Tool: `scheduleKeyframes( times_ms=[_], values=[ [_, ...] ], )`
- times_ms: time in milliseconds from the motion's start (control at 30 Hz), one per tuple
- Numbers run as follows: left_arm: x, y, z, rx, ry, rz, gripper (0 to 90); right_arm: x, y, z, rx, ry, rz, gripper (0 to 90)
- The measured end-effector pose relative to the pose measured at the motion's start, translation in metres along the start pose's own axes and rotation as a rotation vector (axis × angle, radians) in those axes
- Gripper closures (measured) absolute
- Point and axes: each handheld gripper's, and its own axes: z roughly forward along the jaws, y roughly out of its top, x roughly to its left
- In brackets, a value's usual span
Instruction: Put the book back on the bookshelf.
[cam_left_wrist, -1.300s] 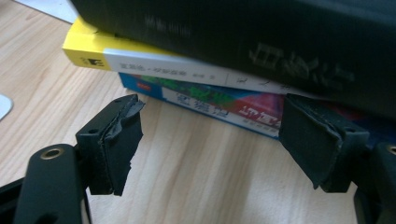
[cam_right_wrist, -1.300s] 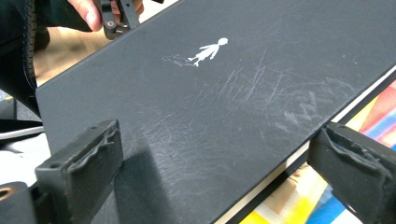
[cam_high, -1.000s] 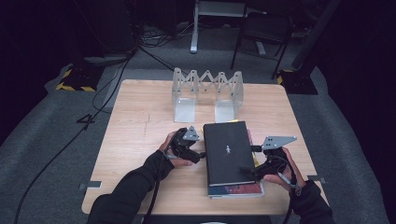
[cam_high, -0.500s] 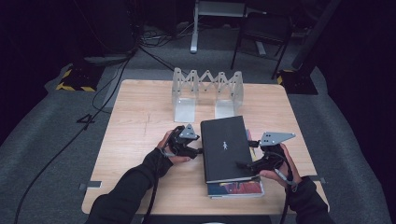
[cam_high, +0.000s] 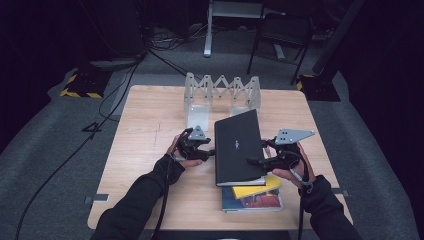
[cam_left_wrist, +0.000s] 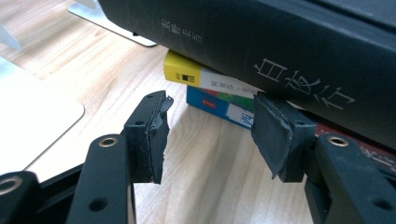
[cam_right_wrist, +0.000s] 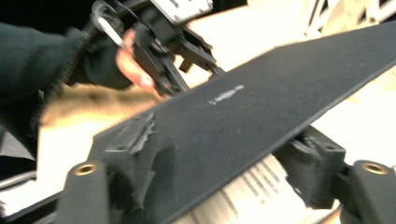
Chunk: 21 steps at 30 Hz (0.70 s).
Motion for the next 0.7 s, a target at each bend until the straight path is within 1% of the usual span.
scheduleKeyframes(
  times_ms=[33, 100, 133, 233, 300, 333, 400, 433, 467, 500, 567, 600, 633, 700],
  values=[
    [0.001, 0.0, 0.0, 0.004, -0.004, -0.001, 45.8, 0.0, 0.002, 0.0, 0.008, -0.002, -0.007, 34.7],
    [0.001, -0.001, 0.001, 0.013, -0.005, 0.001, 45.6, -0.002, 0.001, 0.001, 0.01, 0.002, 0.009, 36.2],
    [0.0, -0.001, 0.001, 0.024, 0.011, 0.012, 45.6, -0.003, 0.001, 0.002, 0.015, 0.003, 0.024, 36.2],
    [-0.001, -0.001, 0.001, 0.026, 0.014, 0.018, 45.6, -0.004, 0.003, 0.002, 0.024, 0.0, 0.028, 34.8],
    [-0.001, -0.001, 0.001, 0.022, 0.015, 0.023, 45.6, -0.003, 0.008, 0.003, 0.046, -0.013, 0.021, 32.8],
    [-0.002, -0.001, 0.001, 0.02, 0.017, 0.025, 45.7, -0.003, 0.009, 0.003, 0.061, -0.014, 0.009, 32.9],
    [-0.002, -0.001, 0.0, 0.014, 0.02, 0.025, 45.7, -0.003, 0.009, 0.003, 0.062, 0.0, 0.001, 34.9],
    [-0.002, -0.001, 0.0, 0.007, 0.022, 0.026, 45.7, -0.003, 0.008, 0.002, 0.056, 0.004, -0.006, 35.9],
    [-0.003, -0.001, -0.001, -0.001, 0.025, 0.025, 45.7, -0.001, 0.007, 0.001, 0.033, 0.008, -0.017, 36.9],
    [-0.003, 0.0, -0.002, -0.006, 0.036, 0.029, 45.7, 0.0, 0.006, 0.0, 0.02, 0.004, -0.033, 37.4],
    [-0.003, 0.0, -0.003, -0.016, 0.031, 0.021, 45.7, 0.004, 0.001, -0.003, -0.018, -0.01, -0.059, 40.3],
    [-0.003, 0.002, -0.005, -0.022, 0.046, 0.029, 45.7, 0.005, -0.001, -0.005, -0.028, -0.014, -0.065, 41.3],
    [-0.003, 0.003, -0.006, -0.027, 0.046, 0.032, 45.7, 0.006, -0.004, -0.007, -0.054, -0.016, -0.077, 42.3],
    [-0.004, 0.005, -0.008, -0.038, 0.041, 0.032, 45.6, 0.008, -0.009, -0.01, -0.085, -0.022, -0.1, 43.9]
  ],
)
